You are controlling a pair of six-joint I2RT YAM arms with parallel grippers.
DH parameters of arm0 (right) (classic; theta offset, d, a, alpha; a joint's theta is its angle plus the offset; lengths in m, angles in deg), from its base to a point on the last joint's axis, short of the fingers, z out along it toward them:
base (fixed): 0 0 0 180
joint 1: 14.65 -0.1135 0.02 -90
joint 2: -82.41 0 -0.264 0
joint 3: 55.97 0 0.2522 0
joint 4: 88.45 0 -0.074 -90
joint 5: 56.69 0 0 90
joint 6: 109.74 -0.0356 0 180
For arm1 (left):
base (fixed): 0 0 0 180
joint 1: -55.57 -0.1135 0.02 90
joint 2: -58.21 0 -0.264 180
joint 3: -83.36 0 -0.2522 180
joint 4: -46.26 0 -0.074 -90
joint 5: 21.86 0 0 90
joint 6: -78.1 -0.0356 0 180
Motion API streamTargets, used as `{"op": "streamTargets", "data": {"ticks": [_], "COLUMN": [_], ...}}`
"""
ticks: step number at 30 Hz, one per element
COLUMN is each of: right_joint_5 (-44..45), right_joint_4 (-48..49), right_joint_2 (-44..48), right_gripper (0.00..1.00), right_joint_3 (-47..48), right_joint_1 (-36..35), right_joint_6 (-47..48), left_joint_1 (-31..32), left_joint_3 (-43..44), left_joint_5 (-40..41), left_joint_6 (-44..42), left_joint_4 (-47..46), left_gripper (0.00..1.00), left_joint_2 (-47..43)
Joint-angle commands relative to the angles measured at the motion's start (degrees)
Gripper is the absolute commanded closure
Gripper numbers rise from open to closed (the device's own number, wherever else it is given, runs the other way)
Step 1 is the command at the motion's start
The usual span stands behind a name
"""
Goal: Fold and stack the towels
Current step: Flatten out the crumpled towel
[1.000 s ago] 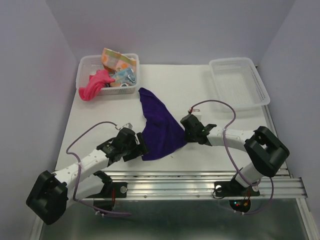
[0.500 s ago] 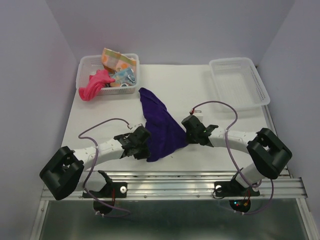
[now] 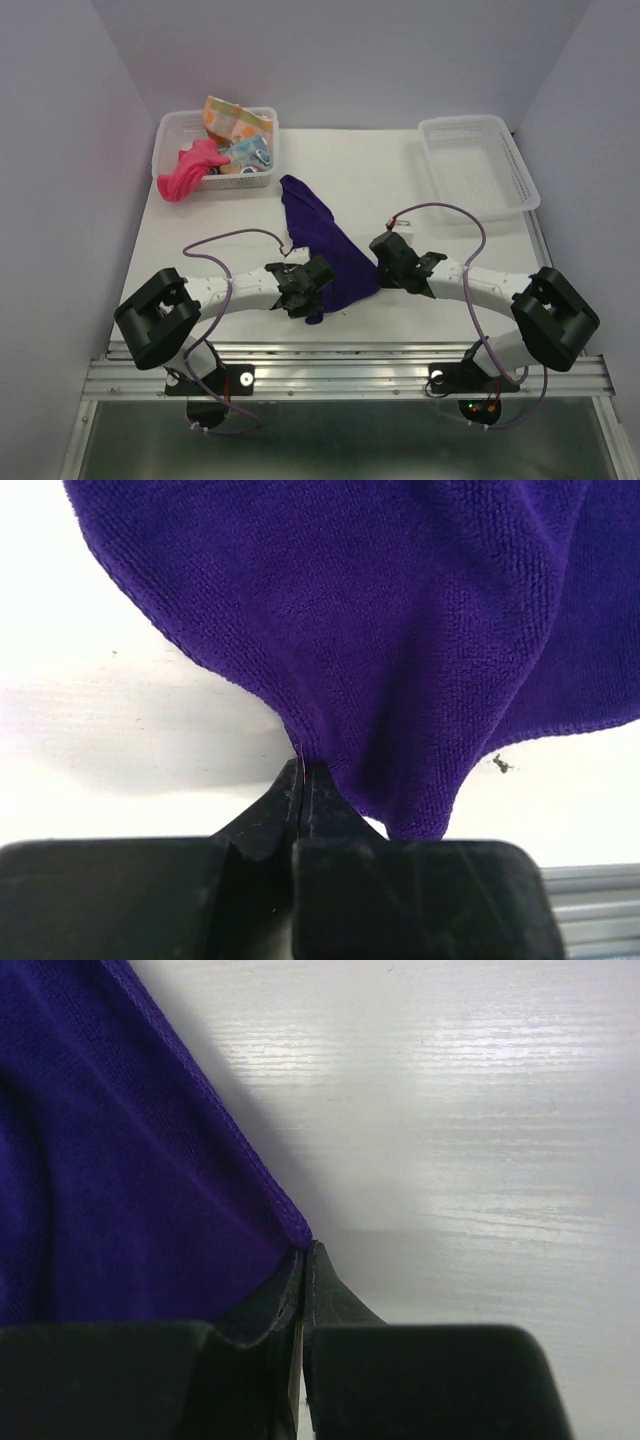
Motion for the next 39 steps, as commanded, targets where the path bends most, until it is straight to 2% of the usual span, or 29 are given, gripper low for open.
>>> {"op": "streamTargets", "data": {"ticks": [1,4,7,12,14,17,24,29,33,39], "right_joint_5": [2.0,3.5,4.3,5.6,6.4,6.2,0.9,-3.4,-1.4,-4.8], "right_joint_4": [-0.9,-1.6,-2.0,-1.6,-1.6,-2.0,-0.4,-3.0,-5.0,-7.4], "right_joint_2": [3.5,7.6,13.6,25.8,28.3,31.5,31.6,28.6,27.3,27.3], "right_gripper": [0.99,0.99,0.99,0.99,0.99,0.99,0.99,0.99,0.99,0.99], "right_joint_3": [-1.4,-0.7,0.3,4.1,7.6,13.8,29.1,43.1,52.4,58.0], "right_joint_1": [0.3,0.3,0.3,0.3,0.3,0.2,0.3,0.3,0.3,0.2], "right_joint_6": [-1.0,-1.3,-2.0,-1.1,0.8,3.5,9.3,12.4,13.2,12.9], "left_joint_1": [2.5,5.5,8.3,8.4,8.4,8.4,8.3,8.4,8.4,8.4], "left_joint_3": [-0.3,6.1,11.9,15.3,15.4,18.1,35.9,49.4,59.4,66.9], "left_joint_5": [6.2,10.4,16.6,24.5,27.1,26.5,24.6,18.9,11.6,4.6], "left_joint_6": [1.8,1.7,0.4,-6.8,-8.9,-17.0,-28.5,-34.4,-36.6,-36.0], "left_joint_4": [11.5,15.1,14.6,3.1,-0.8,-8.1,-10.4,-11.0,-9.6,-7.4], "left_gripper": [1.00,1.00,1.00,1.00,1.00,1.00,1.00,1.00,1.00,1.00], "left_joint_2": [3.8,-3.7,-14.3,-31.2,-34.4,-38.4,-33.4,-29.6,-26.4,-22.6]}}
